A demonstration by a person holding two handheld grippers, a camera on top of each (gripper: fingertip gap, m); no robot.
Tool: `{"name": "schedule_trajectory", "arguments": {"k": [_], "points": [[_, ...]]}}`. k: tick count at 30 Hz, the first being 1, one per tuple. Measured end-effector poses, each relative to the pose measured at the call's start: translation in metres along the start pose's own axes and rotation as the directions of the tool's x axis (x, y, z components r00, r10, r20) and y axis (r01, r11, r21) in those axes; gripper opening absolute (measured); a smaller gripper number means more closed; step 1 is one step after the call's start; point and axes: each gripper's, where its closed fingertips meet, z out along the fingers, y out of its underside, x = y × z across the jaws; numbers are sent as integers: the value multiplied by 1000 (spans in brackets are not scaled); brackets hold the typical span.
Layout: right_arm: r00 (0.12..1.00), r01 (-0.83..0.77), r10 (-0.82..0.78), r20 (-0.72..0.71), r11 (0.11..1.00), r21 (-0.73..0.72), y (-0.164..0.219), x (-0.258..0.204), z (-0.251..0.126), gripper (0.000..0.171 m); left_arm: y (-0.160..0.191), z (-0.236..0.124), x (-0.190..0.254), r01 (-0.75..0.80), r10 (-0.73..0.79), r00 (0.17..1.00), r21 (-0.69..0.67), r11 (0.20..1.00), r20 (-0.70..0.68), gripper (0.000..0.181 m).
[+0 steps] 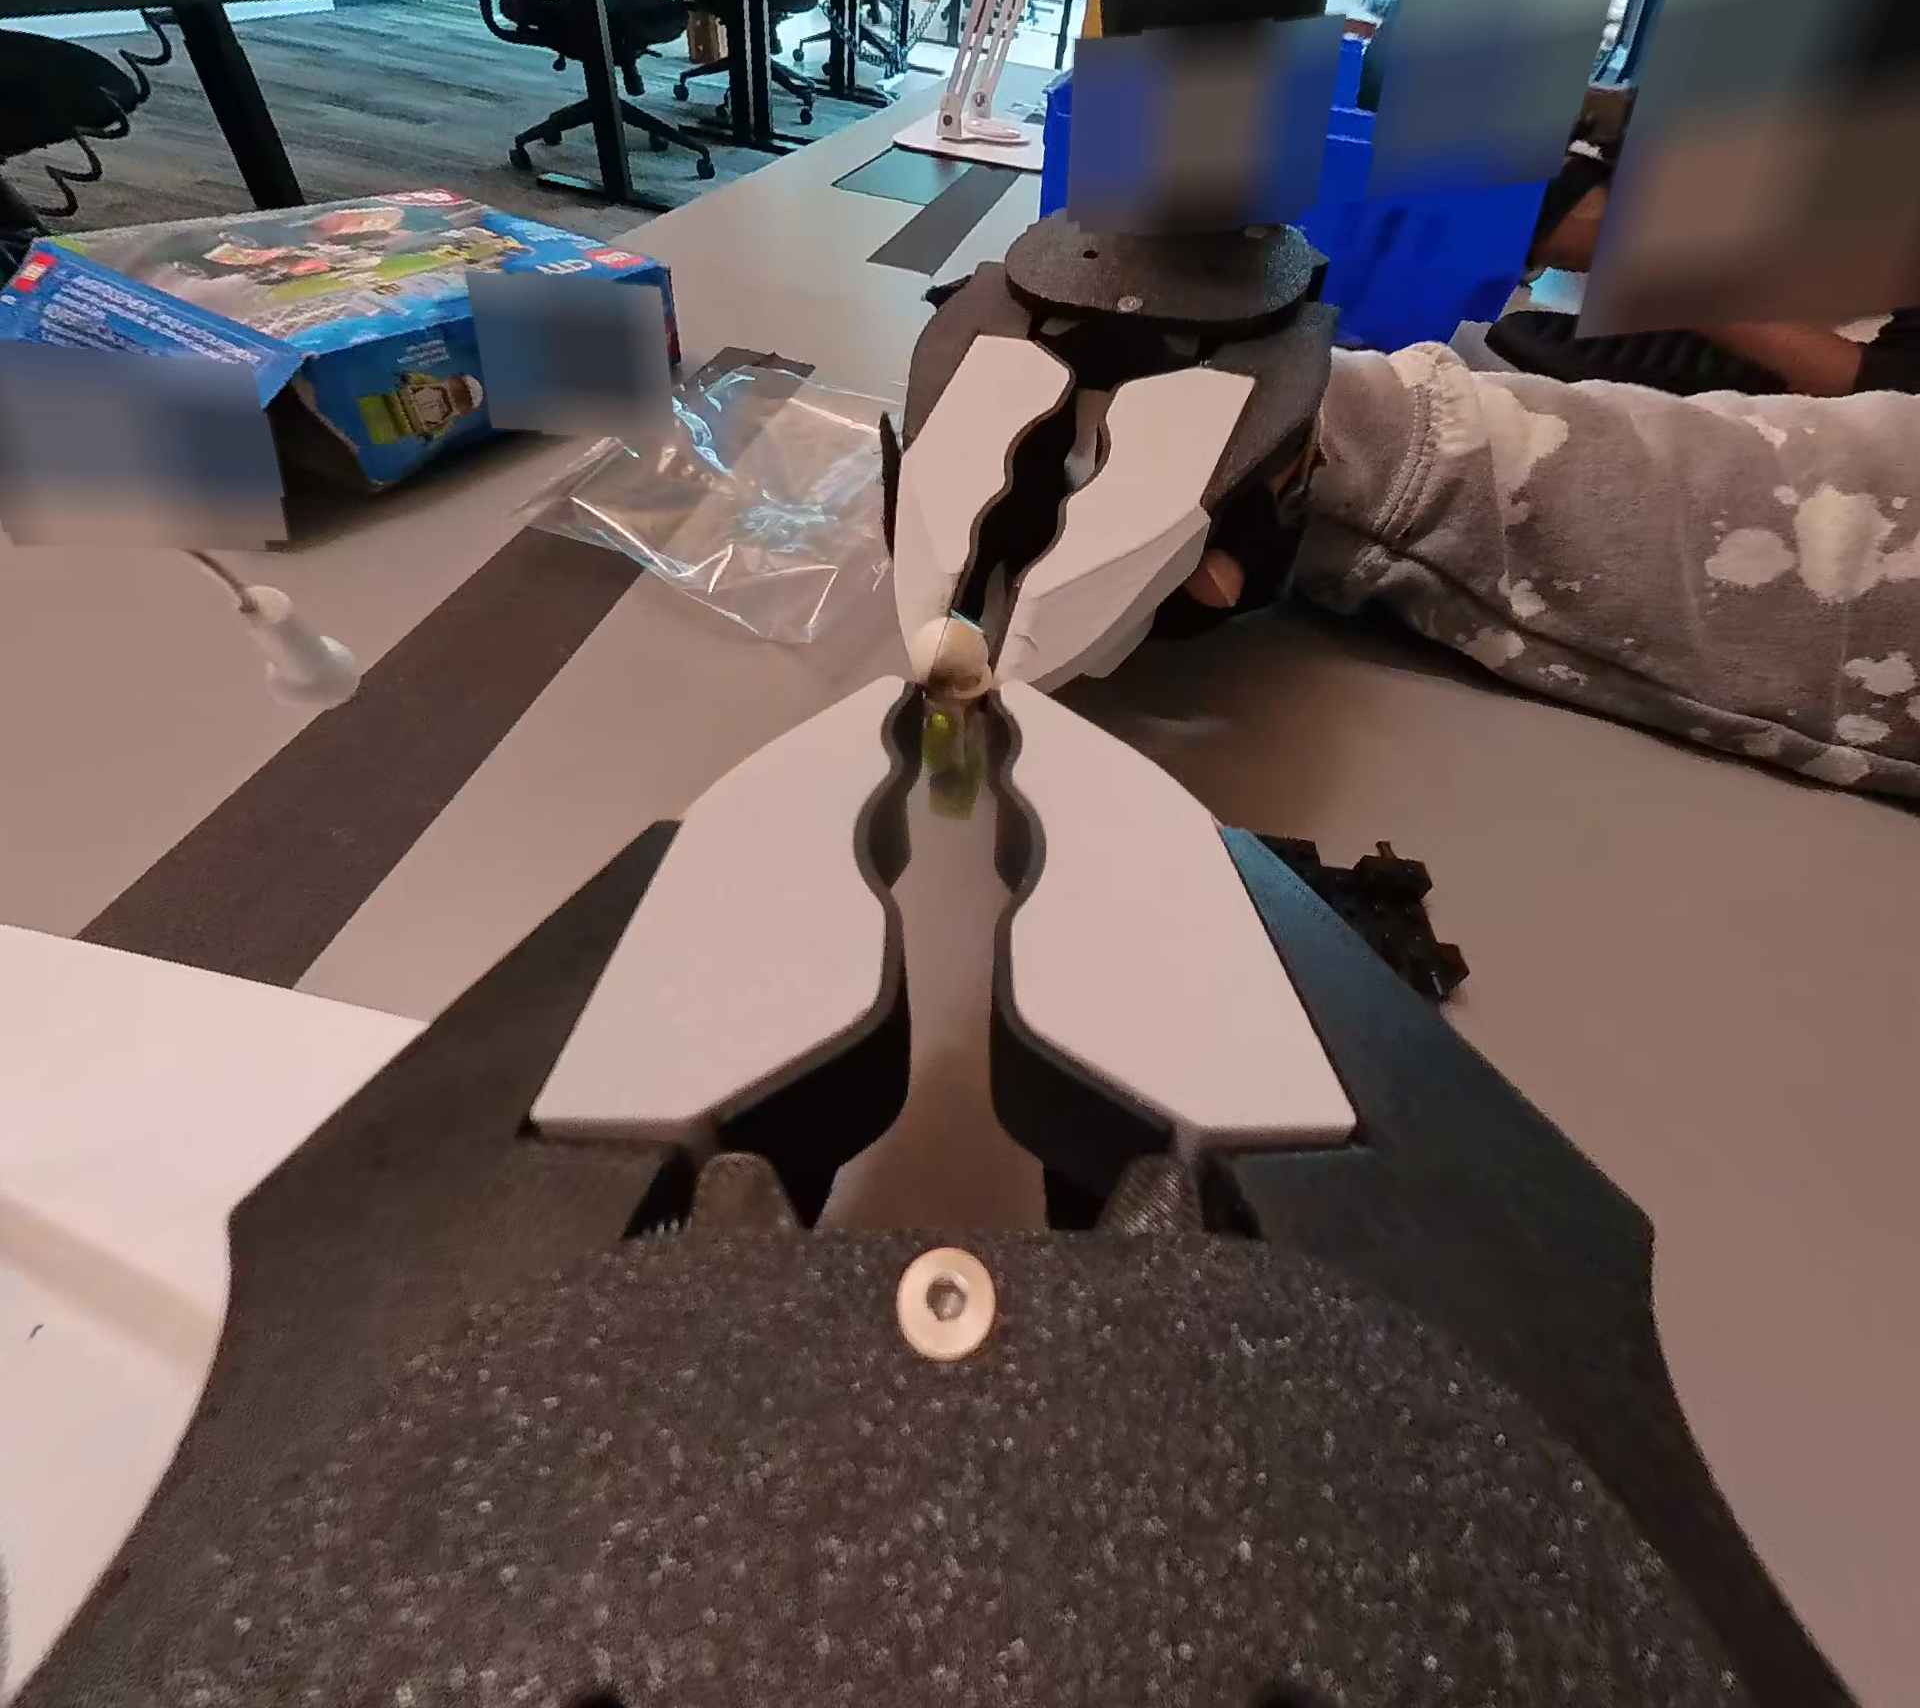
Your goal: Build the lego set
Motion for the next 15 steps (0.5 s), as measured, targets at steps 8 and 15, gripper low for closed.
{"name": "schedule_trajectory", "arguments": {"k": [8, 15], "points": [[1000, 20, -21, -22, 998, -56, 8, 2, 2, 9, 8, 2, -3, -53, 56, 998, -77, 996, 28, 8], [997, 28, -37, -69, 992, -121, 17, 11, 2, 10, 15, 9, -9, -107, 112, 993, -152, 983, 27, 8]]}}
